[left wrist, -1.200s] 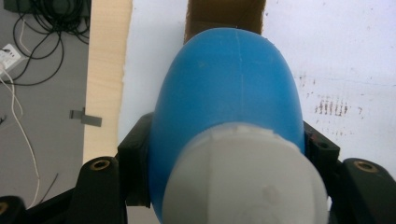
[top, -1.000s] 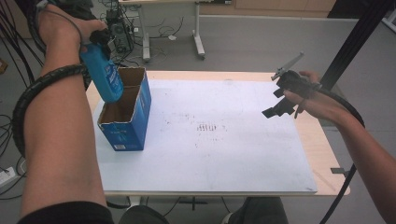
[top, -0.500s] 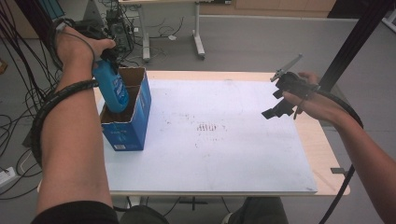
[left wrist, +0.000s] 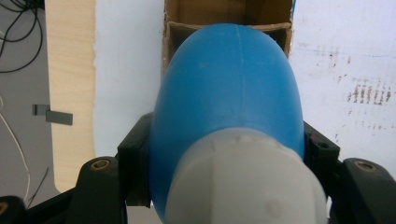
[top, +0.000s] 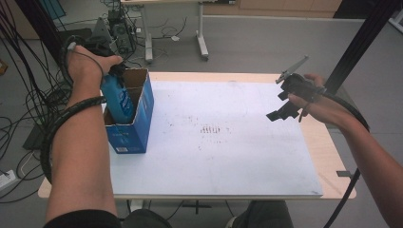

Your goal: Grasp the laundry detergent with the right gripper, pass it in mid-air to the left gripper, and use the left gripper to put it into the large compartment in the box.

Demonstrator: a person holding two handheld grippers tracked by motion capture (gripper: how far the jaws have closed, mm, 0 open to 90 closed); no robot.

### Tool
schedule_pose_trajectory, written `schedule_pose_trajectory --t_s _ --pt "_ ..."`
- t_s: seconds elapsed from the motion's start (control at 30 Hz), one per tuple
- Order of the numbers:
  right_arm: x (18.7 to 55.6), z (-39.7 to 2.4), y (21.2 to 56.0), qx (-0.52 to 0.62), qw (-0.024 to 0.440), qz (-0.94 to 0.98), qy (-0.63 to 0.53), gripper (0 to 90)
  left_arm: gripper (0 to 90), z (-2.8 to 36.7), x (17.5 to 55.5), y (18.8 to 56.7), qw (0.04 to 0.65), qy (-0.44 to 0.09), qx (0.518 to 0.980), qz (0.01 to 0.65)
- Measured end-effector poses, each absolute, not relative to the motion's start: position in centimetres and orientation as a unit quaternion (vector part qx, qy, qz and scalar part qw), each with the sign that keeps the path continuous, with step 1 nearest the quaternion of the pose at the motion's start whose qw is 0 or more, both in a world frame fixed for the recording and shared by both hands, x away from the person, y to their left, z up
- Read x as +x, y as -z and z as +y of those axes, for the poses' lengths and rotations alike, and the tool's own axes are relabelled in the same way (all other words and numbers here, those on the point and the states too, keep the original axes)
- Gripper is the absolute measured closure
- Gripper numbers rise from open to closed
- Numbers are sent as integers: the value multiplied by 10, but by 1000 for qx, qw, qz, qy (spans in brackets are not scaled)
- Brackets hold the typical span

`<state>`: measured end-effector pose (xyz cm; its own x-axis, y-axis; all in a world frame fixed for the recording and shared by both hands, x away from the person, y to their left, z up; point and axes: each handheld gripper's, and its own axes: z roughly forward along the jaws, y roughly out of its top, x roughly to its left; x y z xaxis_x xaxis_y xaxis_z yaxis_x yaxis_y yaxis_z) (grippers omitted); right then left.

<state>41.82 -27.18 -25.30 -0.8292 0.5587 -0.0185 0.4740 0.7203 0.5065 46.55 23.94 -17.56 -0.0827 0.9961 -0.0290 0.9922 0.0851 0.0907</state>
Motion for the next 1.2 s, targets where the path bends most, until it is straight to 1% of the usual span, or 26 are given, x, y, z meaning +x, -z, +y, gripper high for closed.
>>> schedule_pose_trajectory --t_s 0.63,1.2 --pt "419 -272 257 281 86 924 -244 16 370 233 470 223 34 -16 687 725" --pt "420 -271 258 281 87 924 -243 15 370 232 469 248 35 -16 688 725"
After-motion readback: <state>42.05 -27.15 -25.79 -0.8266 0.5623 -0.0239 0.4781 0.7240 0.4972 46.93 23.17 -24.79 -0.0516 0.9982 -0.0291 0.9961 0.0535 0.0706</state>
